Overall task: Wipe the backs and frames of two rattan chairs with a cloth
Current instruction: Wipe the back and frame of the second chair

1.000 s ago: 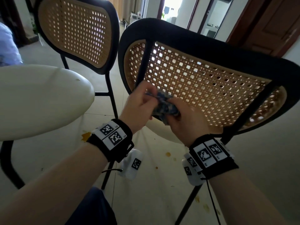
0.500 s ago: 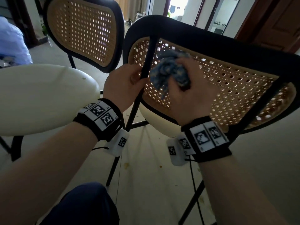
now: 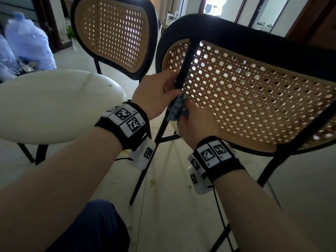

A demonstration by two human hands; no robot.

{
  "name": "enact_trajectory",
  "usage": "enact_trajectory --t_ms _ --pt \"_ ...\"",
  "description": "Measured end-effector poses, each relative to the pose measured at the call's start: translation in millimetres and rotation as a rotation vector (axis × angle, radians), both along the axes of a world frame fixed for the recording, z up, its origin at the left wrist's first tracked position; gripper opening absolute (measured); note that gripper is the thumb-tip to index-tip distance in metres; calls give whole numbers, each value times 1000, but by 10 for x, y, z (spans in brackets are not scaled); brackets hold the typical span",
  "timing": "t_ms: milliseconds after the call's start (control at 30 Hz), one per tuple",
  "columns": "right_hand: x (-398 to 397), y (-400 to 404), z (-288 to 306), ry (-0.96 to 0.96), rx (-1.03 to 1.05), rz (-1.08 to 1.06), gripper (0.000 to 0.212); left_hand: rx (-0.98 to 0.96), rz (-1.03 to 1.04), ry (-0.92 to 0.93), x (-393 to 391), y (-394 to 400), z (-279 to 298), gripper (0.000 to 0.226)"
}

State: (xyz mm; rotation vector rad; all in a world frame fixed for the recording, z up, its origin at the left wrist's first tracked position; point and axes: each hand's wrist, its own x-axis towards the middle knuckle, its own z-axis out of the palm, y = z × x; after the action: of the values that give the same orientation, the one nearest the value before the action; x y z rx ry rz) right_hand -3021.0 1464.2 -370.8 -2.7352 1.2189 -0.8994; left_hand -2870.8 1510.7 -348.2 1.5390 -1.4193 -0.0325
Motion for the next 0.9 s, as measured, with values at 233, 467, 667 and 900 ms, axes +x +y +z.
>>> enact_trajectory --t_ms 233,467,667,900 --pt "71 71 102 157 90 -70 21 -66 117 40 -216 -28 -197 35" --pt "-407 117 59 175 118 -94 23 -121 193 79 -308 -103 -299 31" --pt "-1128 42 -13 130 122 -259 19 -139 218 153 -388 -119 -317 35" --pt "-1826 -66 -16 63 161 -547 28 -130 207 147 -375 -122 -338 33"
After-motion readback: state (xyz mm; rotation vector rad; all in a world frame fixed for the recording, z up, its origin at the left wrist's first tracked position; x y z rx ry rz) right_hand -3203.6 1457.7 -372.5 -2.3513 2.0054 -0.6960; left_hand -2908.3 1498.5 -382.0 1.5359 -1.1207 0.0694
